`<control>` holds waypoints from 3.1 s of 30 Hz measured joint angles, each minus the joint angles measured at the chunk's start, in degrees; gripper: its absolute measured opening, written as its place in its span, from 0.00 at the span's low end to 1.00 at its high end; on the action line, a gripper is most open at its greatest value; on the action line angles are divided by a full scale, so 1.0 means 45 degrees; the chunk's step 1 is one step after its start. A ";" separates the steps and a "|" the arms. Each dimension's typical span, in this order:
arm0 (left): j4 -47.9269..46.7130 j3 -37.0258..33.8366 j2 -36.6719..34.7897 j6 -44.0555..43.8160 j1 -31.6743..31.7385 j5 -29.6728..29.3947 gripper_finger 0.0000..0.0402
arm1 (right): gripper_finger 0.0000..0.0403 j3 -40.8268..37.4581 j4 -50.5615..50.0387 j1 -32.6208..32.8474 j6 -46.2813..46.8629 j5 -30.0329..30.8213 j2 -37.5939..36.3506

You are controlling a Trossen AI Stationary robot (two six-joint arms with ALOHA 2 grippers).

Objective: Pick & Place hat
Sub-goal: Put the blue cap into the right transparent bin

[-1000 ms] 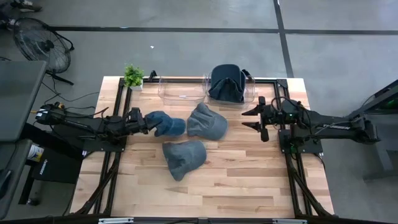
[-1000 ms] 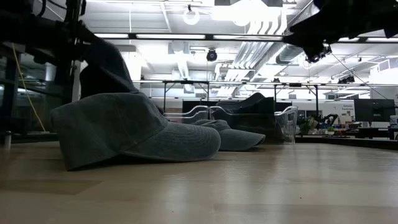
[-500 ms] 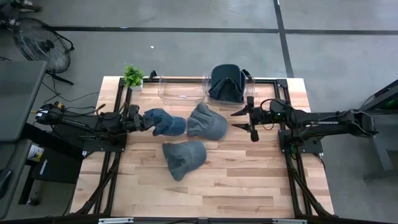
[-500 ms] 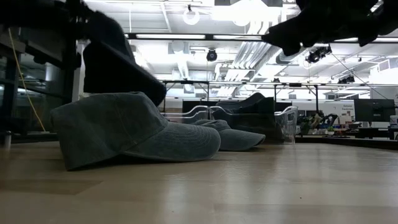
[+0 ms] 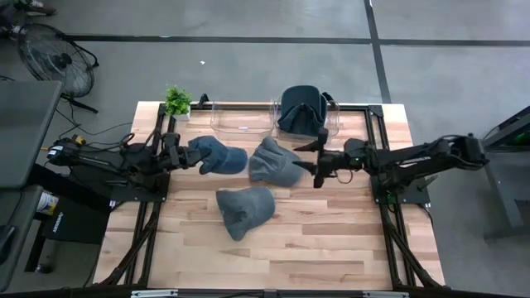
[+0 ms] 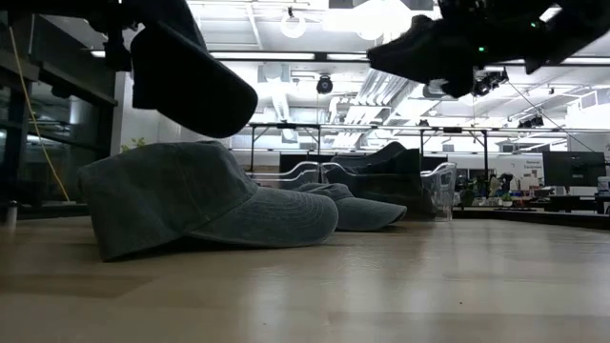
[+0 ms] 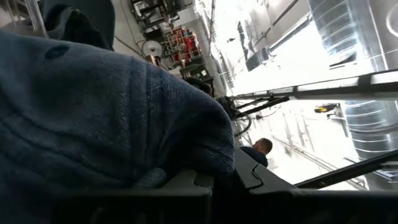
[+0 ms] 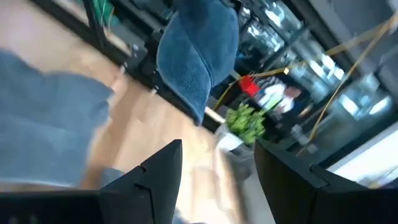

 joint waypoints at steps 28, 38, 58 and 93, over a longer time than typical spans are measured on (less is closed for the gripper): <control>0.0089 0.2545 0.2113 0.0998 0.0002 0.0515 0.00 | 0.48 0.6684 -0.0008 0.0193 -0.2620 0.0287 0.6665; 0.0101 0.3374 0.3244 0.0996 0.0002 0.0945 0.00 | 0.48 0.6899 -0.0069 0.0191 -0.3500 0.0261 0.6780; 0.0038 0.3929 0.4097 0.0995 0.0002 0.0636 0.00 | 0.32 0.6885 -0.0074 0.0871 -0.2778 0.2135 0.6341; -0.0483 0.3920 0.3281 0.5108 -0.0002 -0.0101 0.62 | 0.01 0.6878 -0.1137 0.0982 -0.0607 0.3735 0.6329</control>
